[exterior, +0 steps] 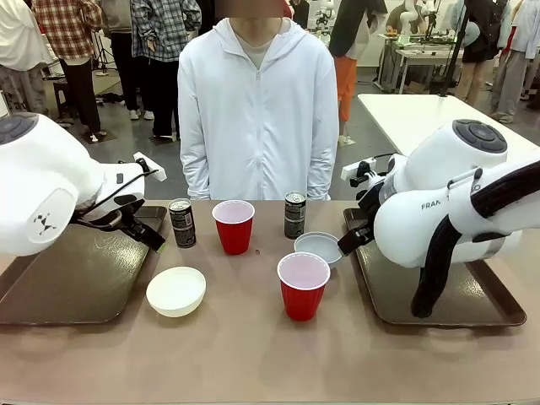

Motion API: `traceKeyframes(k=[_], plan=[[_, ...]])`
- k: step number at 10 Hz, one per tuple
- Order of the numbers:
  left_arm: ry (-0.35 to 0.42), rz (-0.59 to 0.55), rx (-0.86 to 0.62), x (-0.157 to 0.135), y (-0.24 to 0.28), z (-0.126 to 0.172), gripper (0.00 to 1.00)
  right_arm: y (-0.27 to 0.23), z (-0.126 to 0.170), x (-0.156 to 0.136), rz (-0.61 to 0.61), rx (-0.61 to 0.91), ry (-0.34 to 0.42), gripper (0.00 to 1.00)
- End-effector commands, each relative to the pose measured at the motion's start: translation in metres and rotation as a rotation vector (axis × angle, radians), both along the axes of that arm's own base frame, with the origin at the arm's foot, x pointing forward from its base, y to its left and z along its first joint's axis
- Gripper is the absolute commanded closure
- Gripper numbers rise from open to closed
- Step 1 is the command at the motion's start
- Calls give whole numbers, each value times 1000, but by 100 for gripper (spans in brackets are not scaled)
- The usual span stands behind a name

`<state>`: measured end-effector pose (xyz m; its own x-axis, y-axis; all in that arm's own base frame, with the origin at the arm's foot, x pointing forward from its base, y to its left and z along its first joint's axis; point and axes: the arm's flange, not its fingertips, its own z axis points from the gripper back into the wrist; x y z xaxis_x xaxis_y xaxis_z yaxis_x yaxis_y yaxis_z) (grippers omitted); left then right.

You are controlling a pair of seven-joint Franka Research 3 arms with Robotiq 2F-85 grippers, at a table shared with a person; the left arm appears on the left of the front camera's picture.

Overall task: Prepare tableware on both trays.
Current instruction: Pick up a Picnic Bowl from the table and place it on a Handle tray.

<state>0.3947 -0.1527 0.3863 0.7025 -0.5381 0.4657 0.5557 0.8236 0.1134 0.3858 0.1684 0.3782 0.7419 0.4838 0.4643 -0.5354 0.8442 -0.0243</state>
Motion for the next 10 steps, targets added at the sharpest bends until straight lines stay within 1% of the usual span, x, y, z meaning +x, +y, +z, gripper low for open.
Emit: traceKeyframes(k=[1, 2, 3, 4, 5, 6, 7, 8, 9, 10], plan=[[106, -47, -20, -70, 14, 54, 0, -29, 39, -82, -48, 33, 141, 0], [134, -59, -34, -89, 22, 65, 0, -44, 44, -113, -71, 37, 201, 0], [221, -66, -52, -108, 28, 63, 0, -57, 38, -140, -111, 13, 262, 0], [288, -87, -42, -116, 30, 59, 0, -63, 29, -155, -129, -11, 312, 0], [321, -87, -24, -127, 31, 56, 0, -60, 19, -168, -115, 3, 363, 0], [316, -56, -27, -129, 31, 51, 0, -55, 15, -174, -93, 19, 379, 0], [213, 21, -38, -118, 33, 49, 0, -49, 22, -164, -78, -54, 289, 0], [322, -71, -16, -98, 13, 89, 0, -33, 87, -97, -98, -17, 372, 0], [322, -71, -16, -98, 13, 89, 0, -30, 91, -103, -86, -29, 361, 0], [303, -42, -18, -94, 19, 91, 0, -32, 79, -75, -27, 145, 403, 0]])
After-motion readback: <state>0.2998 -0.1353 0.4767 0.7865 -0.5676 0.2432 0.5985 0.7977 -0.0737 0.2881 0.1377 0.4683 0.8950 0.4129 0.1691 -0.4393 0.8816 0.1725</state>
